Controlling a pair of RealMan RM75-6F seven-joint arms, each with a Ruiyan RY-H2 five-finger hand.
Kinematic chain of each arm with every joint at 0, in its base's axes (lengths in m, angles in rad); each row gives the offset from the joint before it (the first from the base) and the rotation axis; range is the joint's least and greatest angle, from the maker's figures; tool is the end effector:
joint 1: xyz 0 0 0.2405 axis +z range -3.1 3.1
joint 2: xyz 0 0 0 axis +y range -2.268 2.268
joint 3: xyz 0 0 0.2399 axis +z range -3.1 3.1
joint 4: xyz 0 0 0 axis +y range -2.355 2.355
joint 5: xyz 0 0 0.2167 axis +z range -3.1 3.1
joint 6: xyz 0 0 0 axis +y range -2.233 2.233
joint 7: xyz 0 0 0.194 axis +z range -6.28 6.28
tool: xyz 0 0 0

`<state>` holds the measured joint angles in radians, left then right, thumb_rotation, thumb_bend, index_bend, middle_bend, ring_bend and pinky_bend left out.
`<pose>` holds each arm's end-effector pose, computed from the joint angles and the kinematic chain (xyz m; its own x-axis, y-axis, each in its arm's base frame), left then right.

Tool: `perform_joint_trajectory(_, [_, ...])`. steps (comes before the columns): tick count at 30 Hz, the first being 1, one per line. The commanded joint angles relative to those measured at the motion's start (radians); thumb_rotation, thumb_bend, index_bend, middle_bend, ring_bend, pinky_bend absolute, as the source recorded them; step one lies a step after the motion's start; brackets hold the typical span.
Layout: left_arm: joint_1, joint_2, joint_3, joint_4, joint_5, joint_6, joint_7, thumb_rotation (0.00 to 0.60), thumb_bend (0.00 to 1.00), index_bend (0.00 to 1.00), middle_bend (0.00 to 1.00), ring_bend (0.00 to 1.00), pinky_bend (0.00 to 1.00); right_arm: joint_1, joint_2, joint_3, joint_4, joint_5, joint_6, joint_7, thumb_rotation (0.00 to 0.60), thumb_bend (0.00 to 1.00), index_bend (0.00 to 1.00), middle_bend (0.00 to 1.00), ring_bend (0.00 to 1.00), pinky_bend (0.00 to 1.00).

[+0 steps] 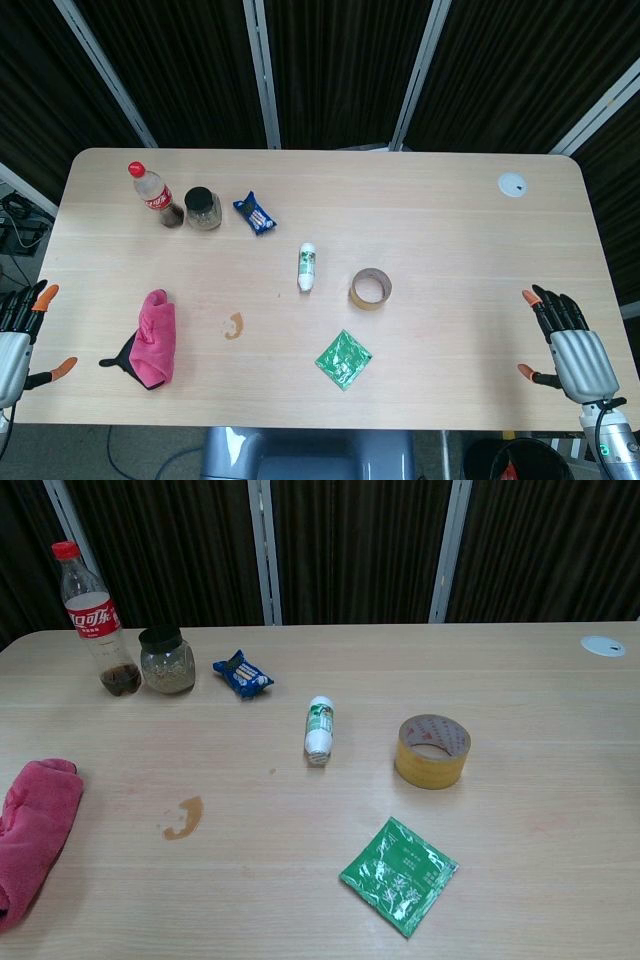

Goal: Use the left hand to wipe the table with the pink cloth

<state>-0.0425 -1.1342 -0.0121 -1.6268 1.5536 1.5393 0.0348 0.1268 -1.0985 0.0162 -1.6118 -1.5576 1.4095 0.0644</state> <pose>-0.2936 0.2092 0.1385 0.4035 0.0028 0.9150 0.9148 -0.0231 -0.4033 -0.2909 -0.2341 0.1283 0.3678 -0.0978 0.9247 -0.9283 -0.0964 0.3591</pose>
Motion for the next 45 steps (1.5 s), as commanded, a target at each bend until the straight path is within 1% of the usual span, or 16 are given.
perform_joint_trajectory(1, [0.001,0.001,0.000,0.000,0.000,0.002,-0.003,0.600,0.00,0.00,0.00,0.00,0.00,0.000,-0.001,-0.001,0.000,-0.002,0.001,-0.005,0.600,0.02,0.00,0.00,0.00,0.00])
perform_joint_trajectory(10, [0.000,-0.001,0.002,0.000,0.004,0.001,0.007,0.600,0.00,0.00,0.00,0.00,0.00,-0.002,0.002,-0.001,0.000,-0.001,0.004,0.003,0.600,0.02,0.00,0.00,0.00,0.00])
perform_joint_trajectory(16, [-0.004,0.002,0.007,-0.002,-0.002,-0.018,0.010,0.600,0.00,0.00,0.00,0.00,0.00,-0.002,0.000,-0.001,0.001,0.001,0.002,-0.003,0.600,0.02,0.00,0.00,0.00,0.00])
perform_joint_trajectory(20, [-0.010,0.011,0.017,-0.010,-0.012,-0.050,0.027,0.600,0.00,0.00,0.00,0.00,0.00,-0.001,0.000,-0.001,-0.001,0.002,0.001,-0.003,0.600,0.02,0.00,0.00,0.00,0.00])
perform_joint_trajectory(24, [-0.025,0.030,0.030,-0.039,-0.039,-0.111,0.071,0.600,0.00,0.00,0.00,0.00,0.00,-0.003,0.002,-0.002,0.000,0.002,0.001,0.005,0.600,0.02,0.00,0.00,0.00,0.00])
perform_joint_trajectory(30, [-0.064,0.027,0.030,-0.083,-0.122,-0.224,0.155,0.600,0.00,0.00,0.00,0.00,0.00,-0.005,0.005,-0.004,-0.005,-0.002,0.004,0.012,0.600,0.01,0.00,0.00,0.00,0.00])
perform_joint_trajectory(34, [-0.103,-0.007,0.014,-0.083,-0.194,-0.299,0.238,0.600,0.00,0.00,0.00,0.00,0.00,-0.006,0.006,-0.003,-0.009,0.002,0.004,0.014,0.600,0.02,0.00,0.00,0.00,0.00])
perform_joint_trajectory(41, [-0.181,-0.102,-0.037,-0.059,-0.343,-0.399,0.363,0.600,0.00,0.00,0.00,0.00,0.00,-0.004,0.007,-0.002,-0.012,0.008,-0.003,0.022,0.600,0.02,0.00,0.00,0.00,0.00])
perform_joint_trajectory(45, [-0.217,-0.161,-0.057,-0.045,-0.425,-0.435,0.414,0.600,0.00,0.00,0.00,0.00,0.00,-0.002,0.008,0.000,-0.014,0.014,-0.009,0.030,0.600,0.02,0.00,0.00,0.00,0.00])
